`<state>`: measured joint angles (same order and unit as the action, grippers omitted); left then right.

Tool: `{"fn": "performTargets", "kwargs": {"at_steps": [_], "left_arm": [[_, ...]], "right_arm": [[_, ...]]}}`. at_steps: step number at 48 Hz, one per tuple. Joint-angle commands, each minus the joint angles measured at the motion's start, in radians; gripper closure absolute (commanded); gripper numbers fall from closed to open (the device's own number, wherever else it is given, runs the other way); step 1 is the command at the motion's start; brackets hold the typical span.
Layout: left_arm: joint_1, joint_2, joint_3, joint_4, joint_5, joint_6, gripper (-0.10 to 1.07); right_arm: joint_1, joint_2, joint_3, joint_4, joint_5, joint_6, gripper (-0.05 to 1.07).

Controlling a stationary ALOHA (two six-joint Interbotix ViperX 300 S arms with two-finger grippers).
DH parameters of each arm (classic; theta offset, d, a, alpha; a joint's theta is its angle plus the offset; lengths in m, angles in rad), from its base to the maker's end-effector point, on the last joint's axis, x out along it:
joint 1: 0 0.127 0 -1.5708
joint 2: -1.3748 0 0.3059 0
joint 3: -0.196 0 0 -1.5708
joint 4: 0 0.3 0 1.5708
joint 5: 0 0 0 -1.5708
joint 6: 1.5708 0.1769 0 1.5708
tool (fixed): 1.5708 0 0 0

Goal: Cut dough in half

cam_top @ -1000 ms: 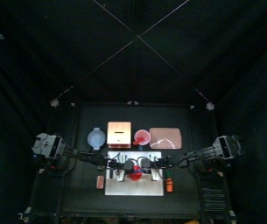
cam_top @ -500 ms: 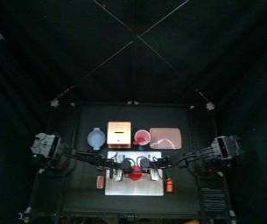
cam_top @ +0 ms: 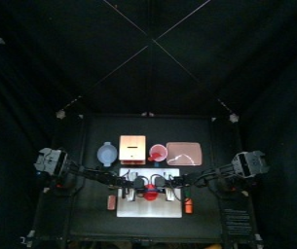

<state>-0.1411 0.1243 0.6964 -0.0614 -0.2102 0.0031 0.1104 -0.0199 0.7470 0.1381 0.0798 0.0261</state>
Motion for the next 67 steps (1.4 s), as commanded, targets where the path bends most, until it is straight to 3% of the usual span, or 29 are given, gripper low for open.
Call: {"fn": "performTargets", "kwargs": {"at_steps": [1,33,67], "left_arm": [[0.011,-0.023,-0.008,0.005,-0.034,0.003,0.42],[0.020,-0.003,0.009,0.005,-0.048,0.005,0.42],[0.020,-0.011,0.000,0.005,-0.080,0.006,0.42]], "right_arm": [[-0.011,-0.018,-0.034,-0.002,-0.021,-0.006,0.77],[-0.015,0.008,-0.021,-0.002,-0.020,0.000,0.77],[-0.012,-0.077,0.017,-0.002,-0.040,0.000,0.77]]}}
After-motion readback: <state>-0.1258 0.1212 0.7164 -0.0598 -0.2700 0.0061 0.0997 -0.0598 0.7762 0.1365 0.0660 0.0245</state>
